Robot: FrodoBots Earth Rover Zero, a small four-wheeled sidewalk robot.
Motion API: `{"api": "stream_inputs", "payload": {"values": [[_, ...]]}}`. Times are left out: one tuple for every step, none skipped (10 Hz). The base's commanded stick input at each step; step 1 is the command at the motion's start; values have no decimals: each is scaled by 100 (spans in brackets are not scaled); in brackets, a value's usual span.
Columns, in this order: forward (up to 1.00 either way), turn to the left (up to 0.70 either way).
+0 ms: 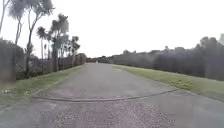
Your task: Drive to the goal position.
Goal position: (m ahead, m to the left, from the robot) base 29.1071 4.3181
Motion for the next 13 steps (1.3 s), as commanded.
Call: {"api": "stream_inputs", "payload": {"values": [[100,0],[100,0],[100,0],[100,0],[100,0],[100,0],[100,0],[100,0],[100,0],[100,0],[100,0],[100,0],[100,0]]}}
